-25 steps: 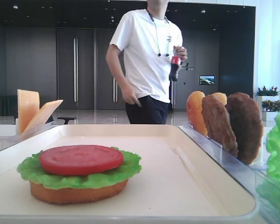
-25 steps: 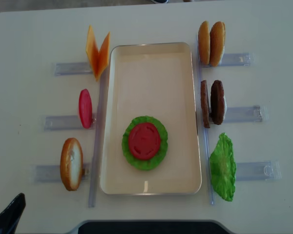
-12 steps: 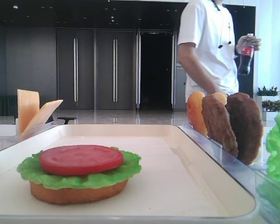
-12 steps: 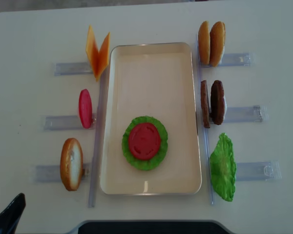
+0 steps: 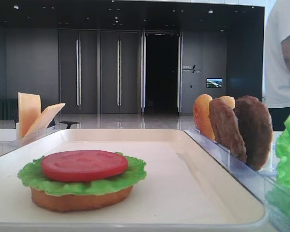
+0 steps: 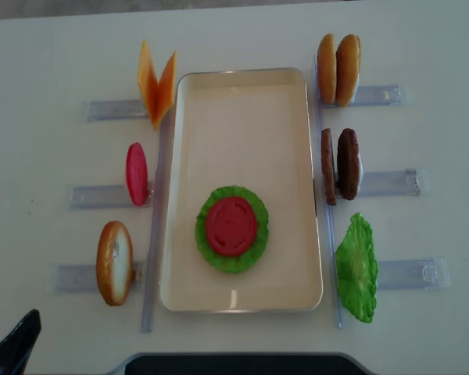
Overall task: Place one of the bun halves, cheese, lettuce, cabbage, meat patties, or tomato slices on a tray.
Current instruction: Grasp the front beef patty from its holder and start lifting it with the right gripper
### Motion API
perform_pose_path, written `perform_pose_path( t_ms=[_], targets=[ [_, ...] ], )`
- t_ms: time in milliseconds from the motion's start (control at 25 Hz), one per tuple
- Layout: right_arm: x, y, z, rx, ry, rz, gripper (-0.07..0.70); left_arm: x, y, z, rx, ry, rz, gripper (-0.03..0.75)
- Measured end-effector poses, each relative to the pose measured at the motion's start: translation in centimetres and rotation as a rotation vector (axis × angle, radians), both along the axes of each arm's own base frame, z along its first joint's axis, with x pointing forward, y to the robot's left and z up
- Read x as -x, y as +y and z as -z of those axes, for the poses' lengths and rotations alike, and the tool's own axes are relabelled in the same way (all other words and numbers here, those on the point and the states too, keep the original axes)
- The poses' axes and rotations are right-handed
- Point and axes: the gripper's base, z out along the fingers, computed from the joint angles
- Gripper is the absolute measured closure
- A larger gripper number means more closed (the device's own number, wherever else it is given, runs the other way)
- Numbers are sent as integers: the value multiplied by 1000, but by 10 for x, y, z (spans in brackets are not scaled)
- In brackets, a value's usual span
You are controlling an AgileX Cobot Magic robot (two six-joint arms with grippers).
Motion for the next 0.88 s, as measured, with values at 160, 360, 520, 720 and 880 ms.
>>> perform_pose_path(
  t_ms=[160,360,520,720,880],
  targets=[
    [0,0,0,7,1,-5,94,0,0,0,0,0,0,181],
    [-19,0,-1,-13,122,-13,94,0,0,0,0,0,0,181],
    [-47,-1,-11,-32,236,-18,94,0,0,0,0,0,0,181],
    [-87,-3,-25,-48,363,-20,94,0,0,0,0,0,0,181],
    [-126,-6,-34,-60,473,-19,94,0,0,0,0,0,0,181]
  ],
)
